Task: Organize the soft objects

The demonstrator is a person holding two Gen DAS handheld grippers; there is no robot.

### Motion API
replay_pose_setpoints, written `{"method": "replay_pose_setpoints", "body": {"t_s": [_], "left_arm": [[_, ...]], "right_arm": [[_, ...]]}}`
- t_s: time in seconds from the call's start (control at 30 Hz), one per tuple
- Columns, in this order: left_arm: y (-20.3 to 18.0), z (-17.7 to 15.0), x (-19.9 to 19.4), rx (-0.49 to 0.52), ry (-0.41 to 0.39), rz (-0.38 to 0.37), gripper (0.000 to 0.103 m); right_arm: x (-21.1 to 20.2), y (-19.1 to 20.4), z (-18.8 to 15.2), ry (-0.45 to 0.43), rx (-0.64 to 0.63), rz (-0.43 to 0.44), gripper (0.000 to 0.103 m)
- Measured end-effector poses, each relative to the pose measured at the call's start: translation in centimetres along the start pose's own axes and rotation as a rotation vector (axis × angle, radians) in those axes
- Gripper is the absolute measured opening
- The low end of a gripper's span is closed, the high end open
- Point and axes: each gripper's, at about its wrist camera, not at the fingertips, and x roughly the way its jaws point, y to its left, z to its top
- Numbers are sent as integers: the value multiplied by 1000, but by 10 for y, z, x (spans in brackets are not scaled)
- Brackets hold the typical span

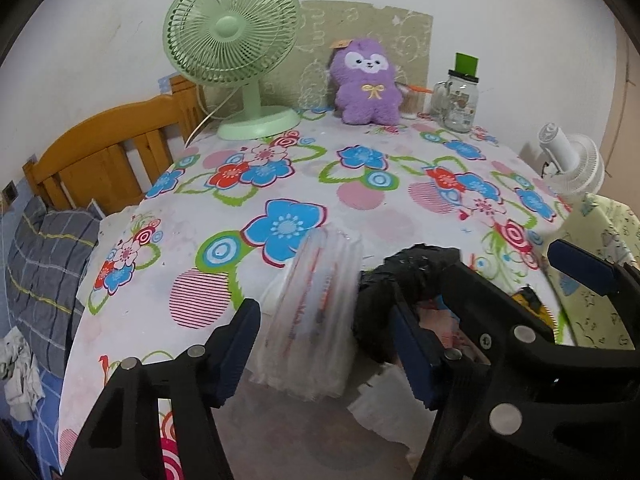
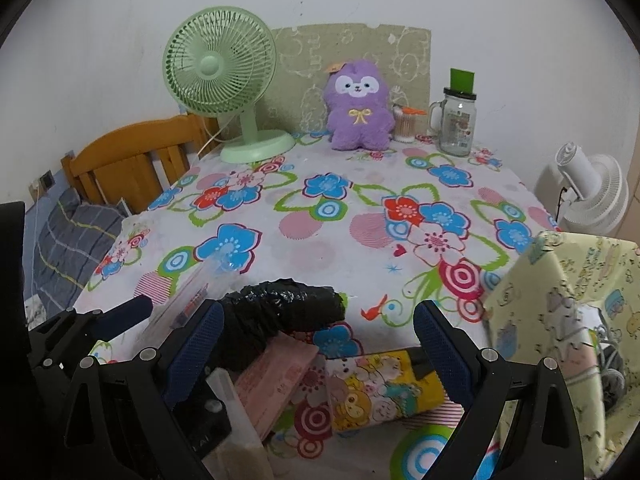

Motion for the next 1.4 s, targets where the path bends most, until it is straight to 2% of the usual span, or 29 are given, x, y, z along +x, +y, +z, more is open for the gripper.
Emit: {"method": "replay_pose_setpoints", "body": {"t_s": [0.07,0.33,0.47,0.53,0.67,0.77,0.8,0.87,0.93,1.0,1.27,1.33,1.4], "left_arm": [[2,0,4,-4,5,-5,67],[7,1,19,-14,33,-65,44],[5,0,21,-11,38,-93,39],[5,0,23,-9,41,-96,37],[5,0,26,-16,50,-107,31],[2,0,29,-1,59,-116,27],[2,0,30,-3,63,-126,27],[1,0,30,-3,65,-130,25],[0,0,30,1,63,-118,22],[-2,1,29,7,61,-114,20],[-7,1,22,18,45,-96,18],[-8,1,19,28,34,-75,17],[-10,1,15,35,23,-65,17]], "right_arm": [[6,2,2,8,-9,3,97],[34,9,6,57,-15,15,97],[49,13,6,94,-15,32,97],[55,14,5,114,-10,47,92],[63,15,5,136,14,68,87],[65,18,4,143,-3,77,77],[66,18,3,151,-2,89,70],[67,17,3,157,7,99,63],[67,17,3,165,1,78,37],[68,15,2,172,11,89,35],[58,12,3,141,5,83,18],[54,10,3,133,4,67,8],[50,7,3,129,10,68,8]]}}
